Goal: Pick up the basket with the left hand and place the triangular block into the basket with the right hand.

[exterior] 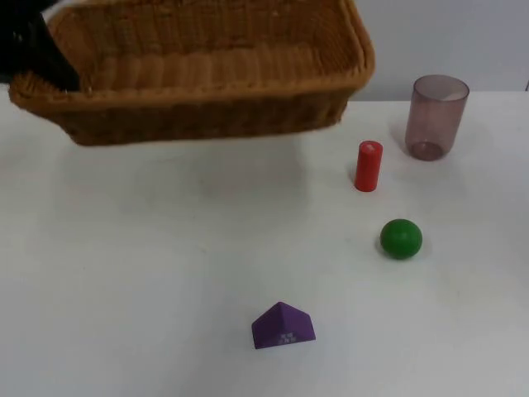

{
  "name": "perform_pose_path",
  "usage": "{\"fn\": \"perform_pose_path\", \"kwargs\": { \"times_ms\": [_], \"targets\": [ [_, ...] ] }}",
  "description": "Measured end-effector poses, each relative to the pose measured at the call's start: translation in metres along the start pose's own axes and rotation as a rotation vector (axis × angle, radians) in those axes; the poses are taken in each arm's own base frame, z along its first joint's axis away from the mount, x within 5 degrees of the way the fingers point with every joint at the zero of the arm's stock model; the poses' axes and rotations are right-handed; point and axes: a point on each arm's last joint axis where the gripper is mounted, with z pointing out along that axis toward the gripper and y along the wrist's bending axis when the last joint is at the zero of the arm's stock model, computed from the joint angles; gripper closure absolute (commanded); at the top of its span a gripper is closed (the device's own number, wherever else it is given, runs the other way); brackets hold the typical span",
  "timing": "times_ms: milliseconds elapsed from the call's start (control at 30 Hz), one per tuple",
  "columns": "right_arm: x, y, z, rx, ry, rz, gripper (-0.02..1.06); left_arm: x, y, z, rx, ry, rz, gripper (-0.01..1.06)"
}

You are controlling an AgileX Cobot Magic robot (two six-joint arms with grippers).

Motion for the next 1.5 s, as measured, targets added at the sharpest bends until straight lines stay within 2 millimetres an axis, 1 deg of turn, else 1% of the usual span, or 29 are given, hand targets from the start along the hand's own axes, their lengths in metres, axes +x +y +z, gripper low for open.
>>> {"fn": "perform_pose_path", "kwargs": {
  "times_ms": [33,67,167,200,267,333,367,400,500,533,600,667,700,800,833,867,900,1033,1067,1133,1200,1267,1333,1367,1467,1500],
  "targets": [
    [0.0,0.009,0.004,-0.038,0.018,-0.032,0.0,-0.001,-0.001,-0.002,-0.001,-0.014,-0.011,1.04],
    [0.0,0.009,0.004,-0.038,0.018,-0.032,0.0,-0.001,-0.001,-0.002,-0.001,-0.014,-0.011,1.04],
    [0.003,0.035,0.021,-0.144,0.085,-0.131,0.0,-0.003,0.0,-0.003,-0.02,-0.036,-0.056,1.04],
    [0.003,0.035,0.021,-0.144,0.085,-0.131,0.0,-0.003,0.0,-0.003,-0.02,-0.036,-0.056,1.04],
    [0.008,0.059,0.041,-0.22,0.158,-0.221,0.0,-0.005,0.007,-0.005,-0.052,-0.063,-0.13,1.04],
    [0.015,0.074,0.061,-0.26,0.227,-0.277,0.0,-0.009,0.016,-0.01,-0.064,-0.092,-0.195,1.04],
    [0.015,0.074,0.061,-0.26,0.227,-0.277,0.0,-0.009,0.016,-0.01,-0.064,-0.092,-0.195,1.04],
    [0.017,0.08,0.07,-0.276,0.249,-0.306,0.0,-0.01,0.021,-0.012,-0.068,-0.1,-0.217,1.04],
    [0.026,0.094,0.104,-0.312,0.292,-0.394,0.0,-0.012,0.038,-0.021,-0.082,-0.108,-0.278,1.04],
    [0.026,0.094,0.104,-0.312,0.292,-0.394,0.0,-0.012,0.038,-0.021,-0.082,-0.108,-0.278,1.04],
    [0.034,0.1,0.126,-0.344,0.32,-0.448,0.0,-0.012,0.045,-0.025,-0.087,-0.103,-0.299,1.04],
    [0.046,0.107,0.15,-0.39,0.359,-0.514,0.0,-0.011,0.046,-0.025,-0.087,-0.094,-0.303,1.04],
    [0.046,0.107,0.15,-0.39,0.359,-0.514,0.0,-0.011,0.046,-0.025,-0.087,-0.094,-0.303,1.04],
    [0.058,0.121,0.182,-0.486,0.405,-0.57,0.0,-0.011,0.046,-0.025,-0.087,-0.094,-0.298,1.04],
    [0.058,0.125,0.19,-0.515,0.403,-0.583,0.0,-0.011,0.046,-0.025,-0.087,-0.094,-0.297,1.04],
    [0.06,0.131,0.205,-0.55,0.409,-0.598,0.0,-0.012,0.046,-0.025,-0.088,-0.099,-0.296,1.04],
    [0.06,0.131,0.205,-0.55,0.409,-0.598,0.0,-0.012,0.046,-0.025,-0.088,-0.099,-0.296,1.04],
    [0.061,0.144,0.238,-0.628,0.435,-0.644,0.0,-0.012,0.046,-0.025,-0.088,-0.1,-0.294,1.04],
    [0.061,0.144,0.238,-0.628,0.435,-0.644,0.0,-0.012,0.046,-0.025,-0.088,-0.1,-0.294,1.04],
    [0.06,0.149,0.251,-0.663,0.456,-0.669,0.0,-0.012,0.046,-0.025,-0.088,-0.099,-0.294,1.04],
    [0.065,0.155,0.262,-0.695,0.482,-0.694,0.0,-0.012,0.046,-0.025,-0.088,-0.099,-0.294,1.04],
    [0.067,0.158,0.265,-0.71,0.489,-0.707,0.0,-0.012,0.046,-0.025,-0.088,-0.1,-0.294,1.04],
    [0.075,0.169,0.27,-0.744,0.509,-0.747,0.0,-0.012,0.046,-0.025,-0.088,-0.1,-0.294,1.04],
    [0.075,0.169,0.27,-0.744,0.509,-0.747,0.0,-0.012,0.046,-0.025,-0.088,-0.1,-0.294,1.04],
    [0.087,0.181,0.276,-0.771,0.532,-0.781,0.0,-0.012,0.046,-0.025,-0.088,-0.1,-0.294,1.04],
    [0.087,0.181,0.276,-0.771,0.532,-0.781,0.0,-0.012,0.046,-0.025,-0.088,-0.1,-0.294,1.04]
  ]
}}
